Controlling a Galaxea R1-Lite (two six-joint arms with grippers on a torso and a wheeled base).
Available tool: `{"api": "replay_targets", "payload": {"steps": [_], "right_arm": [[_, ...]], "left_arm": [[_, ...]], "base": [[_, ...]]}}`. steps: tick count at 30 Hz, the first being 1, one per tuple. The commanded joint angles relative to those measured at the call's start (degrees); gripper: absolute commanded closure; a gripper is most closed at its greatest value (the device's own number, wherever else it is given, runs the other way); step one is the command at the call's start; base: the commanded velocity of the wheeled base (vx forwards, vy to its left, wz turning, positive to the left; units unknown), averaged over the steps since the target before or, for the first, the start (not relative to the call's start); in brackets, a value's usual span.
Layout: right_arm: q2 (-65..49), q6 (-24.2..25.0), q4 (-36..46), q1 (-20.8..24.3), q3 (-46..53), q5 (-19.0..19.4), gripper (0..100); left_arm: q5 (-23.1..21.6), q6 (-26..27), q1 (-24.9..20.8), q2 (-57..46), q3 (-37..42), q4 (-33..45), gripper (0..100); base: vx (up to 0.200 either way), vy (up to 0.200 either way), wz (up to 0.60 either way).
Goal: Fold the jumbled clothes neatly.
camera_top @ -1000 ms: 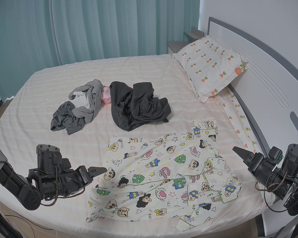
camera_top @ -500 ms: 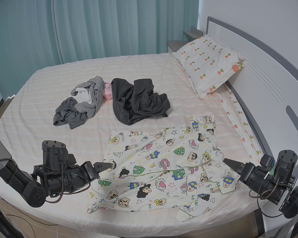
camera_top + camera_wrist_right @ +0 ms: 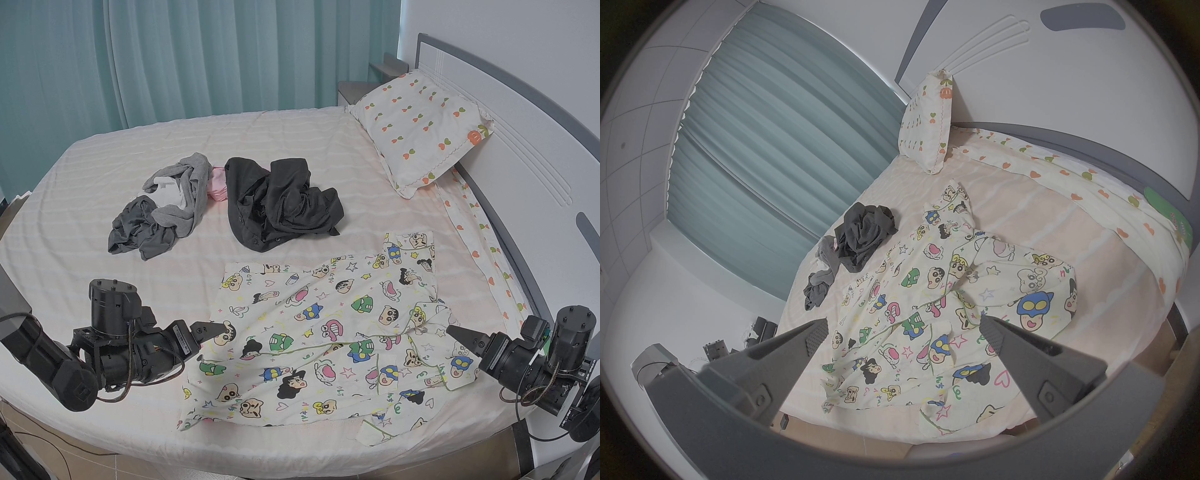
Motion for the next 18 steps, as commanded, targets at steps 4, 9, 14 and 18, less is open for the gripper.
{"api": "replay_targets", "payload": {"steps": [4, 9, 14, 18], "right_arm": [[0.3, 0.0, 0.0, 0.9, 0.2, 0.0, 0], [0.3, 0.0, 0.0, 0.9, 0.6, 0.0, 0], [0.3, 0.0, 0.0, 0.9, 0.6, 0.0, 0], [0.3, 0.0, 0.0, 0.9, 0.6, 0.0, 0]], "left_arm": [[0.1, 0.0, 1.1, 2.0, -2.7, 0.1, 0], [0.5, 0.2, 2.3, 4.5, -5.1, 0.0, 0], [1.2, 0.2, 2.4, 5.6, -7.6, 0.7, 0], [1.2, 0.2, 2.1, 6.7, -7.9, 0.3, 0]], "base": [[0.0, 0.2, 0.0], [0.0, 0.2, 0.0], [0.0, 0.0, 0.0], [0.0, 0.0, 0.0]]}}
